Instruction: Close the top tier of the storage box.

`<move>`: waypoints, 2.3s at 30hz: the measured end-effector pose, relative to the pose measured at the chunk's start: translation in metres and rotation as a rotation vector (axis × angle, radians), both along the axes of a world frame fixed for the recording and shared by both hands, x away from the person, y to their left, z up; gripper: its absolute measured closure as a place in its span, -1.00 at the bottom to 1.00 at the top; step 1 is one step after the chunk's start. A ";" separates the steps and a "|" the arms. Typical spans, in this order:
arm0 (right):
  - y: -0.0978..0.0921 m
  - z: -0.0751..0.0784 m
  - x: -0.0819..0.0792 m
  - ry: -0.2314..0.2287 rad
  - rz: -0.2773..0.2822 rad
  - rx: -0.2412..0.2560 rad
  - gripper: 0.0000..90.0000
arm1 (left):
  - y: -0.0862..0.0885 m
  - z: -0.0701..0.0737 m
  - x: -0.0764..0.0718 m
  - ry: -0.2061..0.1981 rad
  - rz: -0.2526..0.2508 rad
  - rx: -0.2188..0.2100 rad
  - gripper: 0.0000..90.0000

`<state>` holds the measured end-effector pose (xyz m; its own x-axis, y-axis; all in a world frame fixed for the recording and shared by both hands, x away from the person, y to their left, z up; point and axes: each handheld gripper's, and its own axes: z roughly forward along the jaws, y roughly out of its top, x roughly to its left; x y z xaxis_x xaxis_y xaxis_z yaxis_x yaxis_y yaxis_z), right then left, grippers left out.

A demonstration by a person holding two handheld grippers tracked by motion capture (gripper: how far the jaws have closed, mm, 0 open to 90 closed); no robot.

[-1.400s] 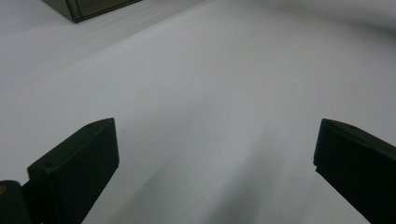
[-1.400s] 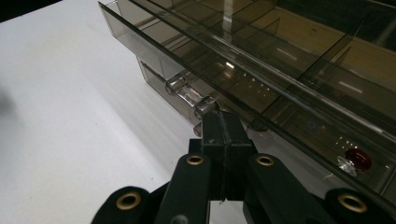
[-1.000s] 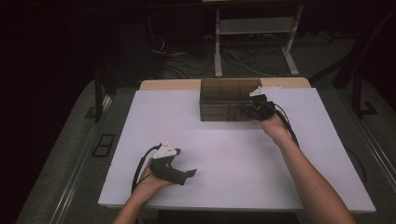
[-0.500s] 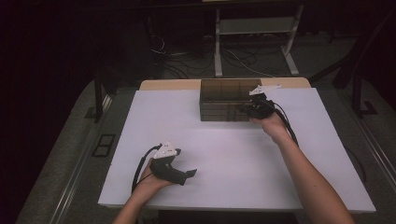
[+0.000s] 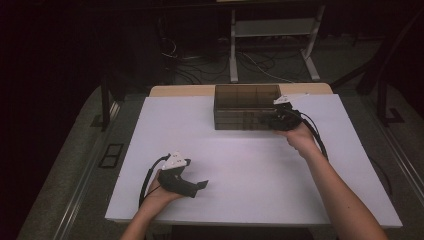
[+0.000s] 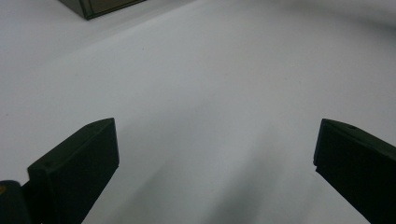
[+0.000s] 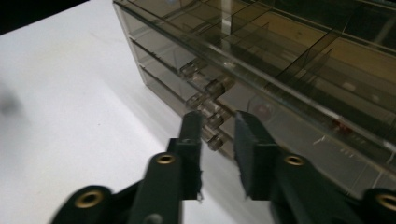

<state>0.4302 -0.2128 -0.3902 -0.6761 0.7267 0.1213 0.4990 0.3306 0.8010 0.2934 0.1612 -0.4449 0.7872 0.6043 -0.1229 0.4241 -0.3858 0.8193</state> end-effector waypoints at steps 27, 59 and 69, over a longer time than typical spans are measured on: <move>-0.024 -0.018 -0.068 -0.024 0.003 -0.012 -0.25 | -0.002 0.001 -0.002 -0.009 -0.015 -0.006 -1.00; -0.073 -0.042 -0.154 -0.076 -0.028 0.013 -0.61 | -0.002 0.001 -0.003 -0.009 -0.021 -0.001 -1.00; -0.081 -0.048 -0.161 -0.088 -0.061 0.023 -0.61 | -0.003 0.002 -0.002 -0.011 -0.023 0.010 -1.00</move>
<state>0.2694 -0.2934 -0.4377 -0.6393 0.7648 0.0803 0.4449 0.2826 0.8498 0.2911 0.1578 -0.4427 0.8024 0.5868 -0.1086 0.4059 -0.4033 0.8201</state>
